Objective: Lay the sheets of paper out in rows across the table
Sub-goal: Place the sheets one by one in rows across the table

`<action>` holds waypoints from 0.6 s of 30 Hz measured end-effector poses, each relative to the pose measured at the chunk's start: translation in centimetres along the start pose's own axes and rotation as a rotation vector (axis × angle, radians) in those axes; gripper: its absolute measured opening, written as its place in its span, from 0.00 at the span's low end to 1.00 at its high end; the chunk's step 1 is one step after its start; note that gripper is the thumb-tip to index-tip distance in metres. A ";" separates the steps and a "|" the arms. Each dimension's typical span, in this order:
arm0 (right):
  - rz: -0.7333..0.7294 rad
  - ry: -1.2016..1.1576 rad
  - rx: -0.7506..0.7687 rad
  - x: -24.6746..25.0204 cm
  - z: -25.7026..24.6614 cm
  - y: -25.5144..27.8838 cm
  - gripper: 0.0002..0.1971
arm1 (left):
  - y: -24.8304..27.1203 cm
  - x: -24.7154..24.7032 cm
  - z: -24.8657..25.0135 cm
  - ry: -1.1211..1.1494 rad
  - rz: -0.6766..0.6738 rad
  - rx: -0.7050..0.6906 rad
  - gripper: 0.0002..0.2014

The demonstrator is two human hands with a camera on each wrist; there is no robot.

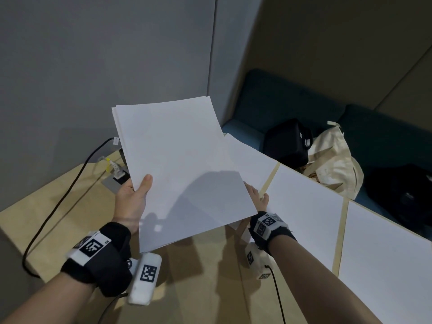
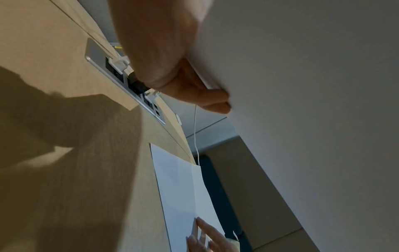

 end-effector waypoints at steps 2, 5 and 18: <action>-0.010 0.002 -0.002 0.1 -0.1 0.0 0.28 | 0.0 0.1 0.0 -0.005 0.002 -0.005 0.07; -0.019 -0.004 0.000 0.3 -0.1 0.1 0.28 | 0.0 0.1 0.0 -0.009 0.002 -0.011 0.07; -0.023 0.026 0.002 0.1 -0.1 0.1 0.26 | 0.2 0.0 0.1 -0.035 -0.001 -0.004 0.07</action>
Point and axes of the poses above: each hand's wrist, its own y-axis away from the middle knuckle, its own x-axis out of the back of the hand, z = x × y, the point moved 3 cm from there along -y, towards the middle knuckle, and after that the axes turned 2 degrees about x, right-handed, at the moved point
